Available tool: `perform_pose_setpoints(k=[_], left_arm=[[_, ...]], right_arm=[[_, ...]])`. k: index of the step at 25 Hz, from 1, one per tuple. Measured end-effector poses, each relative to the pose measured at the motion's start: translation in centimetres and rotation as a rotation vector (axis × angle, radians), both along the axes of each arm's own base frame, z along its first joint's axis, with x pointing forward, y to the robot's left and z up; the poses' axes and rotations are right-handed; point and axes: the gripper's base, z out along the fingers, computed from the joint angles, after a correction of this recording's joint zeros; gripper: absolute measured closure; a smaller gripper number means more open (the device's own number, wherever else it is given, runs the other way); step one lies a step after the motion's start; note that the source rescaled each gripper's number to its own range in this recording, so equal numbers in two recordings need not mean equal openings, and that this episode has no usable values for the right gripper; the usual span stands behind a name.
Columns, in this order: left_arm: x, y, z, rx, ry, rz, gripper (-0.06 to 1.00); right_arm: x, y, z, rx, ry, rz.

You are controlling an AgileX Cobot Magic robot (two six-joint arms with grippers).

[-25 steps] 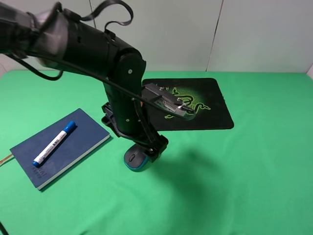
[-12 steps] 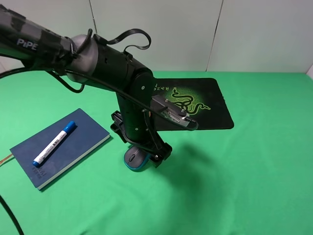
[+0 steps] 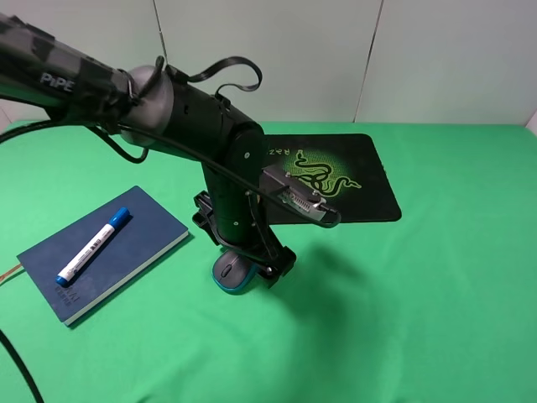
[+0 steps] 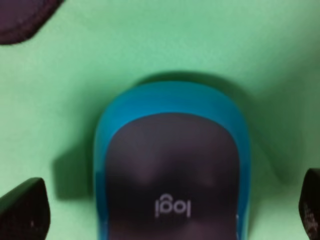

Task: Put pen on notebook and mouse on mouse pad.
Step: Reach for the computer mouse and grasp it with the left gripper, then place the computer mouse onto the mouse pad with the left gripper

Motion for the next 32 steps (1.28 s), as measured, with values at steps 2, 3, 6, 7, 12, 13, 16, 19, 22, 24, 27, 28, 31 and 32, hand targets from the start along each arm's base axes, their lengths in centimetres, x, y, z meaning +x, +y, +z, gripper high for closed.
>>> perform_pose_setpoints(k=[2, 3, 6, 7, 12, 13, 16, 19, 22, 24, 27, 28, 31, 32], left_arm=[[-0.1, 0.0, -0.4, 0.005, 0.013, 0.006, -0.06], [-0.1, 0.0, -0.5, 0.004, 0.016, 0.009, -0.06], [-0.1, -0.1, -0.5, 0.0, 0.017, 0.01, -0.03], [-0.1, -0.1, -0.5, -0.001, 0.015, 0.01, 0.01], [0.0, -0.1, -0.5, -0.005, 0.004, 0.004, 0.32], [0.0, -0.1, -0.5, -0.004, 0.004, 0.004, 0.4], [0.0, -0.1, -0.5, -0.005, 0.001, 0.002, 0.45], [0.0, -0.1, -0.5, -0.005, 0.001, 0.002, 0.45], [0.1, -0.1, -0.5, -0.006, 0.001, 0.002, 0.45], [0.1, -0.1, -0.5, -0.006, 0.001, 0.002, 0.45], [0.3, -0.4, 0.2, -0.022, -0.014, 0.001, 0.45], [0.4, -0.5, 0.7, -0.03, -0.023, 0.0, 0.45], [1.0, -1.1, 2.9, -0.055, -0.048, 0.001, 0.45], [1.1, -1.2, 3.6, -0.056, -0.051, 0.0, 0.45]], right_arm=[[0.0, 0.0, 0.0, 0.0, 0.0, 0.0], [0.0, 0.0, 0.0, 0.0, 0.0, 0.0], [0.0, 0.0, 0.0, 0.0, 0.0, 0.0], [0.0, 0.0, 0.0, 0.0, 0.0, 0.0], [0.0, 0.0, 0.0, 0.0, 0.0, 0.0], [0.0, 0.0, 0.0, 0.0, 0.0, 0.0], [0.0, 0.0, 0.0, 0.0, 0.0, 0.0], [0.0, 0.0, 0.0, 0.0, 0.0, 0.0], [0.0, 0.0, 0.0, 0.0, 0.0, 0.0], [0.0, 0.0, 0.0, 0.0, 0.0, 0.0], [0.0, 0.0, 0.0, 0.0, 0.0, 0.0], [0.0, 0.0, 0.0, 0.0, 0.0, 0.0], [0.0, 0.0, 0.0, 0.0, 0.0, 0.0], [0.0, 0.0, 0.0, 0.0, 0.0, 0.0]])
